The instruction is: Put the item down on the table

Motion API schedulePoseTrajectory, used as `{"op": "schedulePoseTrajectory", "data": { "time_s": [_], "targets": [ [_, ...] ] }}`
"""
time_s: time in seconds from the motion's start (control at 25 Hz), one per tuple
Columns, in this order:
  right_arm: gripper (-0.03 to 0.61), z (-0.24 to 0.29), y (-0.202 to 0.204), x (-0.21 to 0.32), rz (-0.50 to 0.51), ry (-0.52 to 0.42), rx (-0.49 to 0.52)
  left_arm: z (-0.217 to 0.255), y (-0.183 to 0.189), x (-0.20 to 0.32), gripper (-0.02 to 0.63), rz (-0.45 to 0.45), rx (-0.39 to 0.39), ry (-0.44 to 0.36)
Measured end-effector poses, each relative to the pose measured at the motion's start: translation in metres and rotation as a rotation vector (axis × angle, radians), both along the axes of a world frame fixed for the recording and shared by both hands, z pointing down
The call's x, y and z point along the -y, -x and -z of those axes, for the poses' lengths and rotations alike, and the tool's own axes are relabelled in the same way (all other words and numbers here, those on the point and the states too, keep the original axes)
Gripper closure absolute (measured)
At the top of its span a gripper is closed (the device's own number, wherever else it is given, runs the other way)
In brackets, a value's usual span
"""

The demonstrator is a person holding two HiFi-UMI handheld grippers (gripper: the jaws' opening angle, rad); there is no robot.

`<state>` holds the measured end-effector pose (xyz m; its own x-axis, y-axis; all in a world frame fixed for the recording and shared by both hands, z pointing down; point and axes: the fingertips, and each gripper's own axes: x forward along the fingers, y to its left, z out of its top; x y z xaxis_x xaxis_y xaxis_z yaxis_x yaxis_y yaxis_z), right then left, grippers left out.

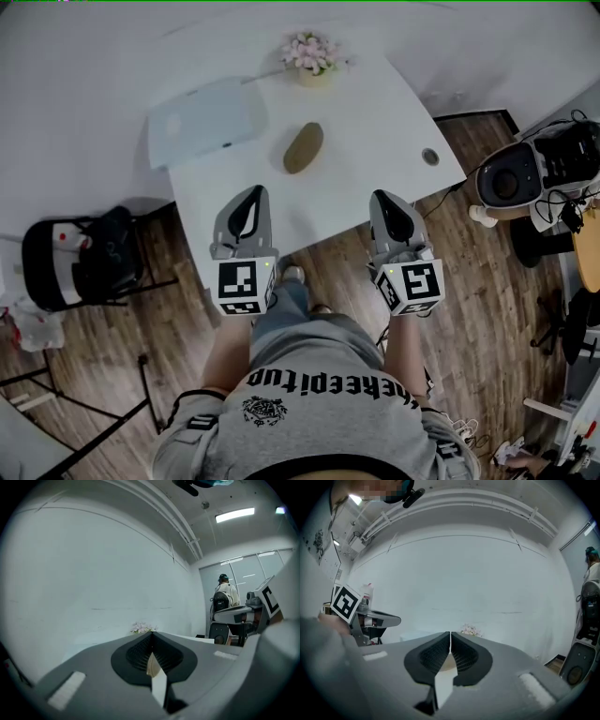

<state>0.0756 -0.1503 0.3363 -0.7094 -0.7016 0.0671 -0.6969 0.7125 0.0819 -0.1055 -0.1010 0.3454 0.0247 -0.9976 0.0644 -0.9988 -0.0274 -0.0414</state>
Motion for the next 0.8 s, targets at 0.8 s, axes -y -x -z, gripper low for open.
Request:
{"op": "schedulePoseTrajectory", "data": {
  "time_s": [0.8],
  "targets": [
    [0.575,0.014,-0.021,-0.038,0.052,-0.051,0.030,0.022,-0.020,-0.055,0.597,0.065,0.023,-0.068]
  ]
}}
